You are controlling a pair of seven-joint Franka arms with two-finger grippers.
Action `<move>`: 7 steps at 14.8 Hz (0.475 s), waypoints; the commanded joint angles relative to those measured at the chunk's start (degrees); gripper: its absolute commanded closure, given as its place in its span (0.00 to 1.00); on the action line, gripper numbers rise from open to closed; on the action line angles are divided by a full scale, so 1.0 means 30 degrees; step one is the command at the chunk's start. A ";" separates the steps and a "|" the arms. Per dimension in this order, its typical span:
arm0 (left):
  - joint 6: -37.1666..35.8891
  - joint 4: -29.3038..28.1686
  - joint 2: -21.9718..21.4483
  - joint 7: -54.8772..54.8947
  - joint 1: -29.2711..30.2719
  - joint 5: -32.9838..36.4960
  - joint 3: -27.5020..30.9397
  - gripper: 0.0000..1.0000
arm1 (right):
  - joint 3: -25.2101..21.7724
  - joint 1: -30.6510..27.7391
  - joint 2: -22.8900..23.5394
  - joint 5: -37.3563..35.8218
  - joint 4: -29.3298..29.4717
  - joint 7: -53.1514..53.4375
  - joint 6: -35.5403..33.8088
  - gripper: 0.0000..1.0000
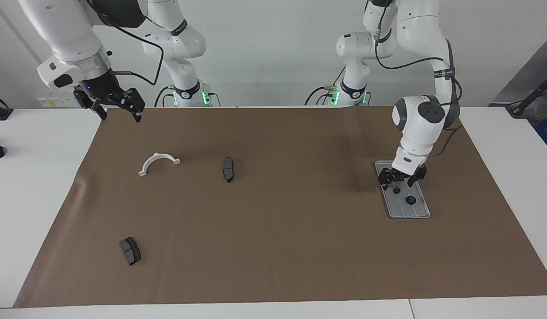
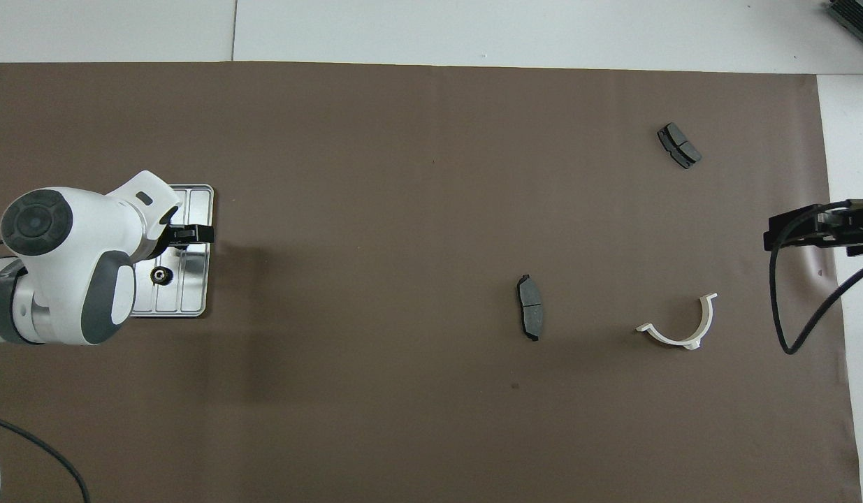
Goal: Pick bearing gear from pile to tray
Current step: 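Carry the bearing to the tray and open the left gripper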
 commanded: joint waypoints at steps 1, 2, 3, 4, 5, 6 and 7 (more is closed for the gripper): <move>-0.2445 0.0329 -0.1871 0.2489 0.0351 -0.0360 -0.0016 0.00 | 0.0083 -0.0038 -0.0046 0.0136 -0.0052 0.0230 0.0229 0.00; -0.3645 0.0797 -0.2195 0.3105 0.0381 -0.0360 0.0042 0.00 | 0.0083 -0.0038 -0.0046 0.0136 -0.0052 0.0230 0.0229 0.00; -0.4904 0.1556 -0.2373 0.3488 0.0411 -0.0360 0.0072 0.00 | 0.0083 -0.0038 -0.0046 0.0136 -0.0052 0.0230 0.0229 0.00; -0.6164 0.2491 -0.2432 0.3521 0.0411 -0.0360 0.0101 0.00 | 0.0083 -0.0038 -0.0046 0.0136 -0.0052 0.0230 0.0229 0.00; -0.7452 0.3487 -0.2433 0.3608 0.0411 -0.0360 0.0101 0.00 | 0.0054 -0.0038 -0.0046 0.0107 -0.0052 0.0230 0.0229 0.00; -0.8451 0.4309 -0.2433 0.3754 0.0411 -0.0389 0.0101 0.00 | 0.0054 -0.0038 -0.0046 0.0136 -0.0052 0.0230 0.0229 0.00; -0.9361 0.5042 -0.2433 0.3784 0.0411 -0.0389 0.0072 0.00 | 0.0054 -0.0038 -0.0046 0.0136 -0.0052 0.0230 0.0229 0.00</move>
